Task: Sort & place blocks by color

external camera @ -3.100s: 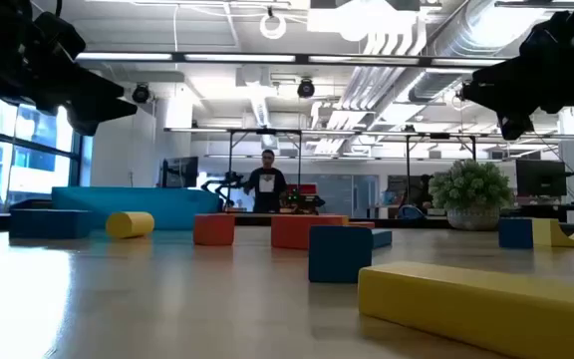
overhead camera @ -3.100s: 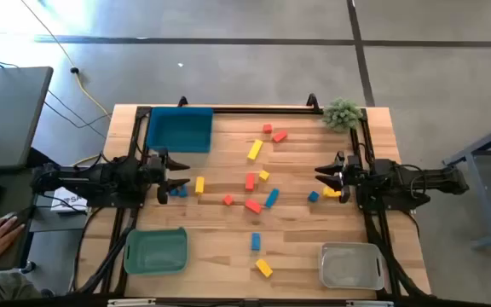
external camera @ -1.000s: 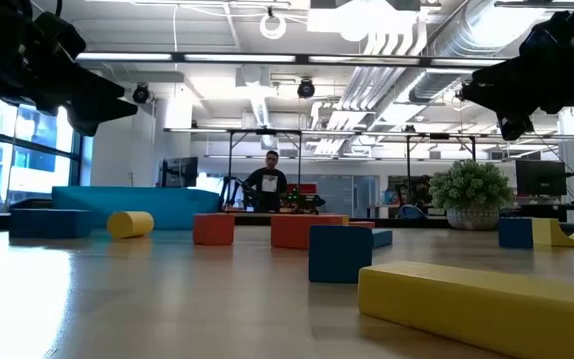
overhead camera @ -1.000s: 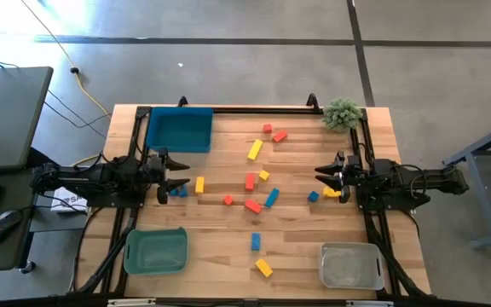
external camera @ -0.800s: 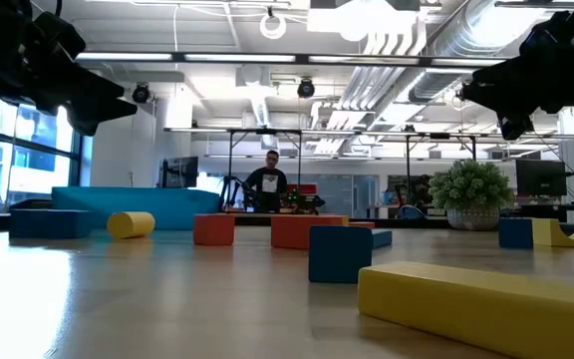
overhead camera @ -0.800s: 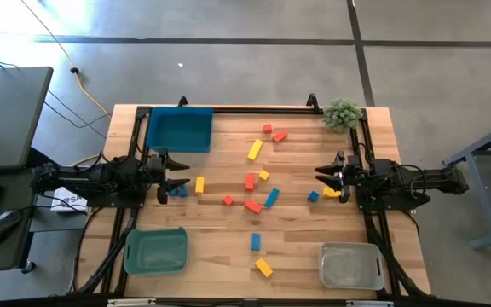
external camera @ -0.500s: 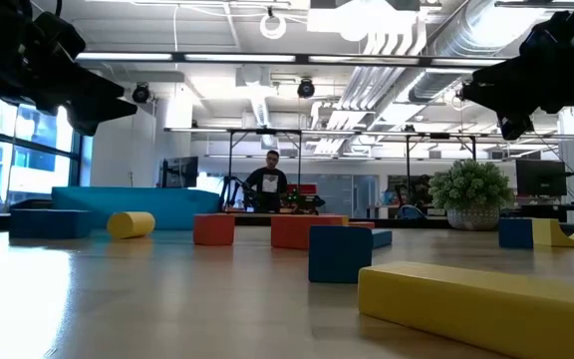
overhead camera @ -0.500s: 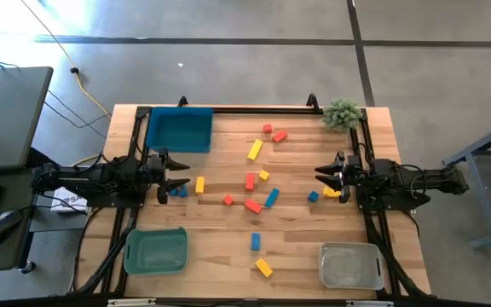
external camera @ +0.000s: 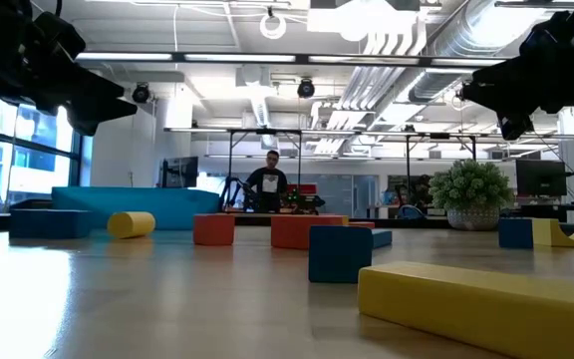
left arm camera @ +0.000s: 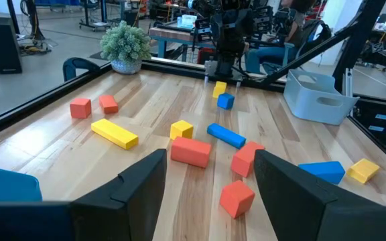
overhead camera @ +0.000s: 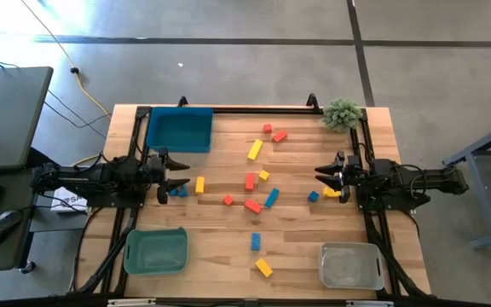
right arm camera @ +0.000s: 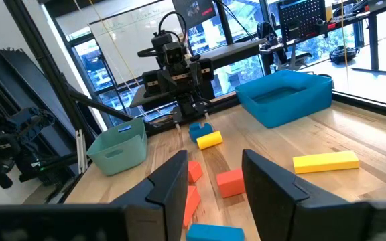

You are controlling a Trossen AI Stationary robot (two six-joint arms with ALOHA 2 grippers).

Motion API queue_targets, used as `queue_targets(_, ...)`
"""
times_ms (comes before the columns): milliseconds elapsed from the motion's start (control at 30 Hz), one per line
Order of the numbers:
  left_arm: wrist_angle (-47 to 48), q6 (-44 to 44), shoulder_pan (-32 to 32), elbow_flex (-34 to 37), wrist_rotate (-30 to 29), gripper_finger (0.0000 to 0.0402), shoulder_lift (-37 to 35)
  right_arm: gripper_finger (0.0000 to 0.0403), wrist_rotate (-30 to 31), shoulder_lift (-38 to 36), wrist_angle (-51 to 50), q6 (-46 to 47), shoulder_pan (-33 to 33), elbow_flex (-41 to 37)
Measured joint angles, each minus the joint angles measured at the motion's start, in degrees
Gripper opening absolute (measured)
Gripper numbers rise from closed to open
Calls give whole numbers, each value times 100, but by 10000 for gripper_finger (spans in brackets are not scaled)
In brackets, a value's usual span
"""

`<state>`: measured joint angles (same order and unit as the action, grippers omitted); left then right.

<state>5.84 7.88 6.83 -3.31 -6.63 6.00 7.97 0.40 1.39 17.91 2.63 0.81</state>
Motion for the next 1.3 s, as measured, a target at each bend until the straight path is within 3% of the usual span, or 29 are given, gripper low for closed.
queue_targets(933, -2, 0, 0, 2, 1, 213, -1, 129, 5, -1, 39, 1, 0, -6)
queue_targets(1300, 0, 0, 0, 0, 0, 213, -2, 129, 108, 1, 1339, -376, 0, 123)
